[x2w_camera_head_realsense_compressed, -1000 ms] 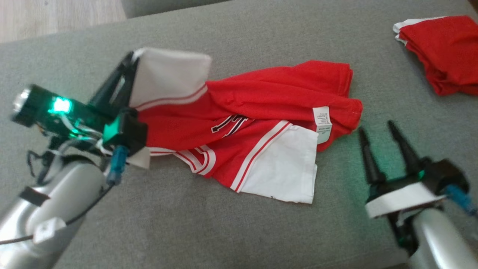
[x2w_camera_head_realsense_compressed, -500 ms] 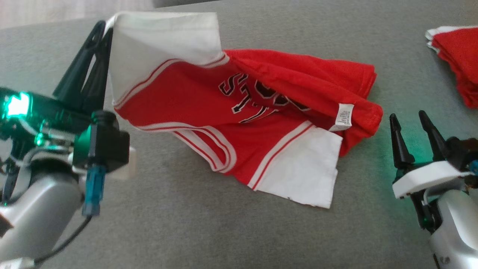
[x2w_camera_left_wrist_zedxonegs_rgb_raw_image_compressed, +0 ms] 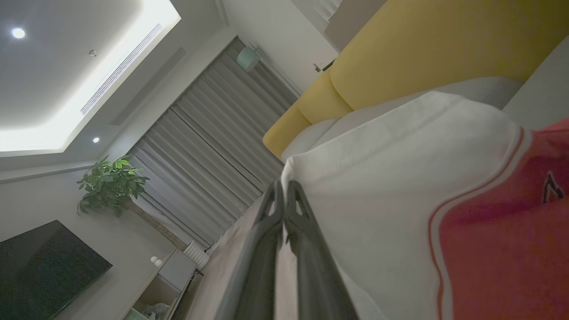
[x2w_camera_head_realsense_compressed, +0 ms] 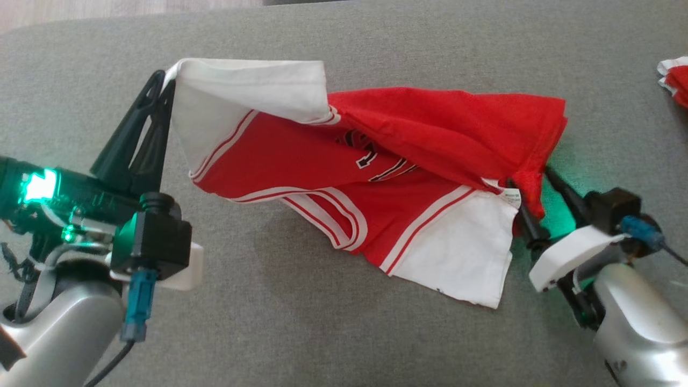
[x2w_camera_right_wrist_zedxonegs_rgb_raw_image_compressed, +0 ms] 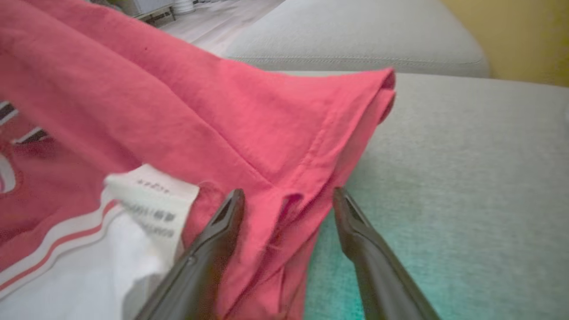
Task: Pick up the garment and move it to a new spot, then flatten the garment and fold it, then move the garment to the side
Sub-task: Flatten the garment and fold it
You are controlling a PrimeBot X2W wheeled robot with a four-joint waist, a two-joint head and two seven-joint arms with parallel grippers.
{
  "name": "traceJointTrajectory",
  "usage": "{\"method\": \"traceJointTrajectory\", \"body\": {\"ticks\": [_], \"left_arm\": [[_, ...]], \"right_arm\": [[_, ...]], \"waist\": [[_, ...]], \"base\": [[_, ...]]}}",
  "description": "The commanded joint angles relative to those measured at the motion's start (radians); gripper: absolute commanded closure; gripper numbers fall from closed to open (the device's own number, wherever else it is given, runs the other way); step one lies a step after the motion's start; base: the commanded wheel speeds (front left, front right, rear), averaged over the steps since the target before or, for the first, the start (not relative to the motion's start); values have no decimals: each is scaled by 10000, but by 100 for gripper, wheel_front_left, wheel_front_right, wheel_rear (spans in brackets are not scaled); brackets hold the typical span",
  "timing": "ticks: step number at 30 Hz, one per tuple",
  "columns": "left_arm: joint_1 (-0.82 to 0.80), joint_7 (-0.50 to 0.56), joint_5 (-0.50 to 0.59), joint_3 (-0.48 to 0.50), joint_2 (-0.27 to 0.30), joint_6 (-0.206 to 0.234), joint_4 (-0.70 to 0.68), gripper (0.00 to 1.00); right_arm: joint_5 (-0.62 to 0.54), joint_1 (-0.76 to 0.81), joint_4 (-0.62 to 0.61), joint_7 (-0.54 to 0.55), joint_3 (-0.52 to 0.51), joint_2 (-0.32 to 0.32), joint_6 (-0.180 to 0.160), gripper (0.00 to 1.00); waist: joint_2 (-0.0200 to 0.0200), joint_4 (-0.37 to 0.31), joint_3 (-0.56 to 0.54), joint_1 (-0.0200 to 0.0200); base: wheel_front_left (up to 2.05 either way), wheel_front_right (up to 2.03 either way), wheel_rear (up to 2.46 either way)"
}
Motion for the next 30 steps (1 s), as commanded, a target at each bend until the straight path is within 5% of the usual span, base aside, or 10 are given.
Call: {"method": "traceJointTrajectory", "body": {"ticks": [1,3,6,7,11,17,21,27,29,30], "left_arm": [[-265,-45,-95,506,362,126,-250,100],[-241,-82,-132,501,355,142,-214,100],[-208,-106,-182,493,339,169,-165,100],[-185,-118,-199,490,337,180,-153,100],[-89,-208,-266,476,369,205,-119,100],[58,-502,-406,459,460,209,-279,100],[243,-836,-806,311,457,-1,-401,100],[791,-1316,-1521,-218,305,-456,-308,100],[1006,-1441,-1700,-480,183,-605,-69,100],[1006,-1441,-1700,-480,183,-605,-69,100]], "right_arm": [[193,-147,-98,21,383,-295,-7,0],[420,-178,49,122,737,-339,-7,17],[820,-238,216,270,1199,-392,-7,88],[966,-269,223,285,1363,-424,-7,100],[1184,-504,131,-30,1486,-748,-7,100],[285,-541,-869,-253,-72,-1386,-7,100],[-317,238,-2052,-258,-1173,-1705,-7,100],[-357,1761,-2679,115,-1401,-1760,-7,98],[-322,2026,-2638,196,-1557,-1497,-7,0],[-322,2026,-2638,196,-1557,-1497,-7,0]], "waist": [[-1,27,1,0],[-1,47,-2,0],[-1,54,-37,0],[-1,48,-54,0],[-1,-21,-162,0],[-1,-265,-416,0],[-1,-483,-573,0],[-1,-783,-440,0],[-1,-844,-319,0],[-1,-844,-319,0]], "base": [[0,0,0],[0,0,0],[0,0,0],[0,0,0],[0,0,0],[0,0,0],[0,0,0],[0,0,0],[0,0,0],[0,0,0]]}}
